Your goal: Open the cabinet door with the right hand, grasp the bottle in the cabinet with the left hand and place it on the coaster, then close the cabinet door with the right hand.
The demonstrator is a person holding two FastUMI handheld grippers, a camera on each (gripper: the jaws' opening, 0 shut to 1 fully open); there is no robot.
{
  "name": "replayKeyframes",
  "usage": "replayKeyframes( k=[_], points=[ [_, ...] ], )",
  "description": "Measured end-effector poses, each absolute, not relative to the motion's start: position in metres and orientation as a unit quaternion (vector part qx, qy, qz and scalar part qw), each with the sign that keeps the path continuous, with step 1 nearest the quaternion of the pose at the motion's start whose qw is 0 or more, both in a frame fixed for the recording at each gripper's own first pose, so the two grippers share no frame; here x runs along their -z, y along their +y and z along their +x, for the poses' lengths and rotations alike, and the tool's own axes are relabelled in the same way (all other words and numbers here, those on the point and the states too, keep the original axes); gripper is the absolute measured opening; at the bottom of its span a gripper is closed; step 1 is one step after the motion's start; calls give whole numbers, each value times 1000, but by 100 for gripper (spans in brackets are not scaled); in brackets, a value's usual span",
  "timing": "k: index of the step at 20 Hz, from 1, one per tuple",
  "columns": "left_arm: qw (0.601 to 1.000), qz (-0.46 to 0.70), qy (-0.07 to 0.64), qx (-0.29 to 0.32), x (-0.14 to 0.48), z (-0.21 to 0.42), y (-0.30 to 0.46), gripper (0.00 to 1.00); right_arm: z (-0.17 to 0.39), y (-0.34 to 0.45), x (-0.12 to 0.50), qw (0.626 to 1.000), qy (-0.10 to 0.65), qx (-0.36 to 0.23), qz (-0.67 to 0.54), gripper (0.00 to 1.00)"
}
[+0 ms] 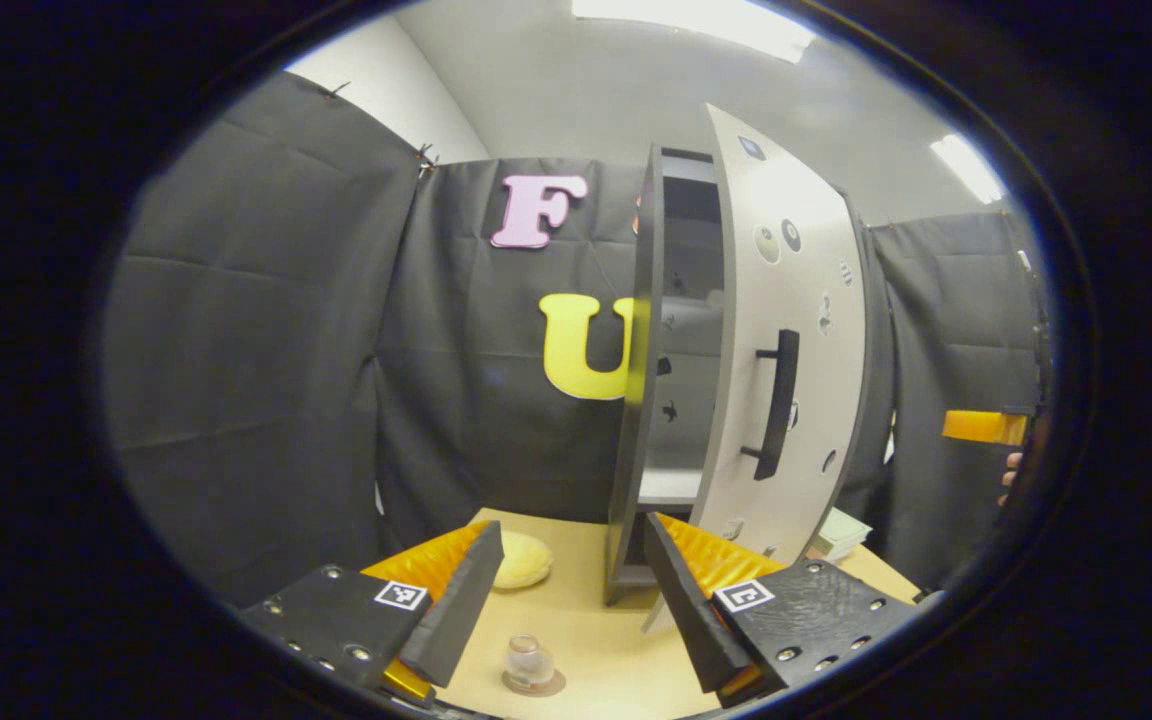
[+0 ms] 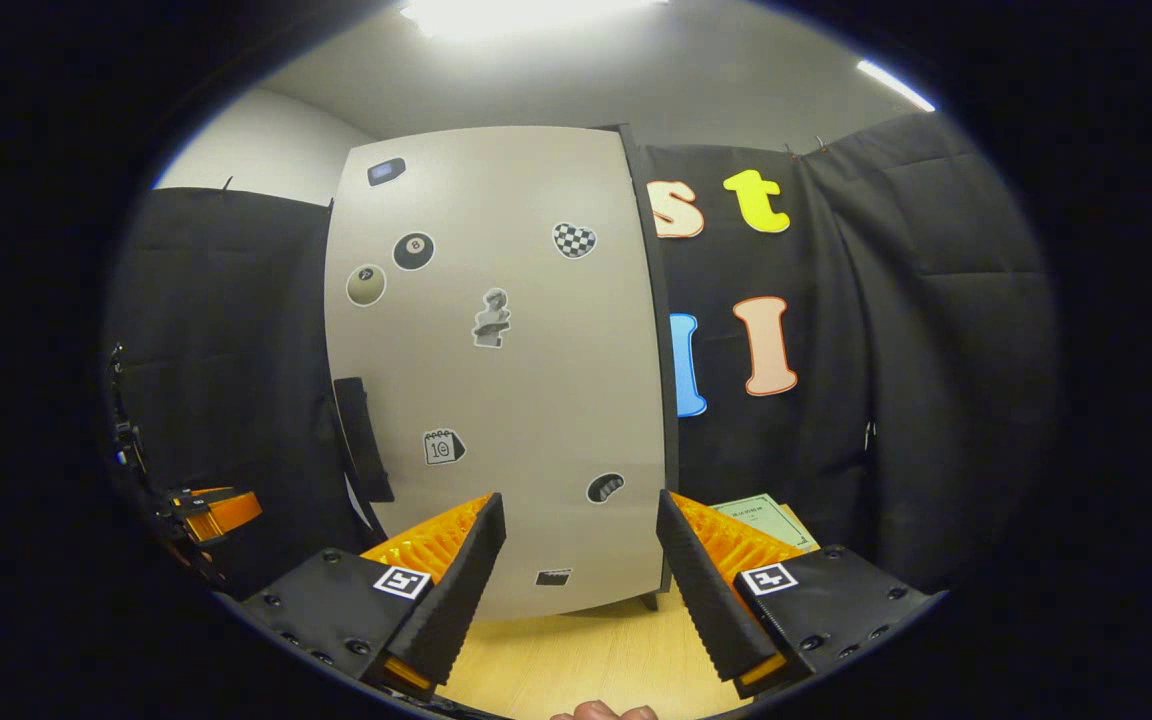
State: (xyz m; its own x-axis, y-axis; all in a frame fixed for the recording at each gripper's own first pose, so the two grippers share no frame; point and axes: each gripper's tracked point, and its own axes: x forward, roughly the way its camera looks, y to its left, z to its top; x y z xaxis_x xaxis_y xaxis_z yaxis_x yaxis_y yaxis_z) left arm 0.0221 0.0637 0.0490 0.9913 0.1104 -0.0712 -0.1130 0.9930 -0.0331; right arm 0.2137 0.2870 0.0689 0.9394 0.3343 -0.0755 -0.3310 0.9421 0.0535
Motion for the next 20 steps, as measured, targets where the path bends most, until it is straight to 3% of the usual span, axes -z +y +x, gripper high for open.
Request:
replayKeyframes(
  k=[6,13,14,15,20],
  points=[
    [996,-35,4,-79,-68,12,57,85,221,267,-64,984,47,-173,23,97],
    [999,-5,6,-42,-74,33,29,86,218,255,-56,988,46,-145,13,97],
    [999,-4,7,-36,-74,38,25,91,217,254,-54,989,47,-140,15,97],
    [1000,-4,8,-29,-74,40,24,86,216,253,-54,989,47,-136,18,97],
    [1000,-13,14,-4,-68,57,6,86,217,243,-54,992,43,-118,28,97]
  ],
)
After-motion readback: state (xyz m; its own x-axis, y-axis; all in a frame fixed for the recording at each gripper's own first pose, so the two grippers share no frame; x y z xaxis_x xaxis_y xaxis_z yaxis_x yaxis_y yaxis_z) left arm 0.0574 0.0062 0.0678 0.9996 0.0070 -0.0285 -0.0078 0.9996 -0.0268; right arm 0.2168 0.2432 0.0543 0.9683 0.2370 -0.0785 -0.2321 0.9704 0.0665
